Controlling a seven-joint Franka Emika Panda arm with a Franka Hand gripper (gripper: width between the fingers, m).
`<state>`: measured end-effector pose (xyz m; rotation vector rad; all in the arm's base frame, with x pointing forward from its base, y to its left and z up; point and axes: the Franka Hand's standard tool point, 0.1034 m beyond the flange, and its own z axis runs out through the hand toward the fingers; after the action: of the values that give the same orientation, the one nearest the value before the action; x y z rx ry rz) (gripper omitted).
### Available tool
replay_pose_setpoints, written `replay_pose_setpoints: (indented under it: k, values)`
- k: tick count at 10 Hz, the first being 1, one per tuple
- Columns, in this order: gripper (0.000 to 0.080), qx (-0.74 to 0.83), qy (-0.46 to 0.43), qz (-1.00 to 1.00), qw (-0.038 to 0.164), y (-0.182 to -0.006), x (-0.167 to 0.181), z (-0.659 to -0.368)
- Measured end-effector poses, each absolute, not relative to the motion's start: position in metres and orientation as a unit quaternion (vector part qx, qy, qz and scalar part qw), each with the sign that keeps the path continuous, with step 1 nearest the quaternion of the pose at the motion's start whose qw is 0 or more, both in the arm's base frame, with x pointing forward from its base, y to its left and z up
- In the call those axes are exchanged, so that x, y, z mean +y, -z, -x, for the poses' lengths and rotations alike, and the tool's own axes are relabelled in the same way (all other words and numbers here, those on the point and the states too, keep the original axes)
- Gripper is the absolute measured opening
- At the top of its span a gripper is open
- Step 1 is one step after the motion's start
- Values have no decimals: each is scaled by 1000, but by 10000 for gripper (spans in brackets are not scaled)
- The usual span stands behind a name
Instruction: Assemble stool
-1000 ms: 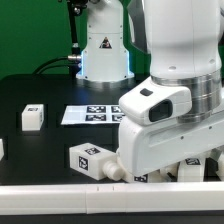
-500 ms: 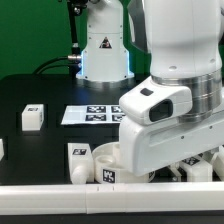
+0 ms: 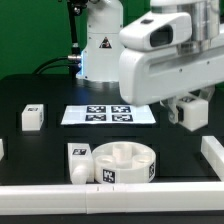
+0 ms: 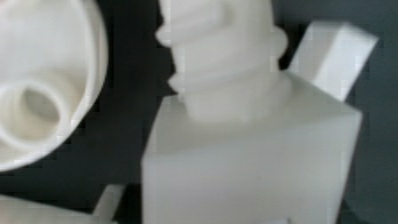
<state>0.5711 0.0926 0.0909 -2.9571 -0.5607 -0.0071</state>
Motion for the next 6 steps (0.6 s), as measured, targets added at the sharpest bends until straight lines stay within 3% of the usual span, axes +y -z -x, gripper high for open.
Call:
replay_pose_setpoints:
  k: [4, 6]
  values:
    - [314, -147, 0, 987, 64, -87, 93, -564]
    - [314, -59, -27, 997, 50, -85, 98, -501]
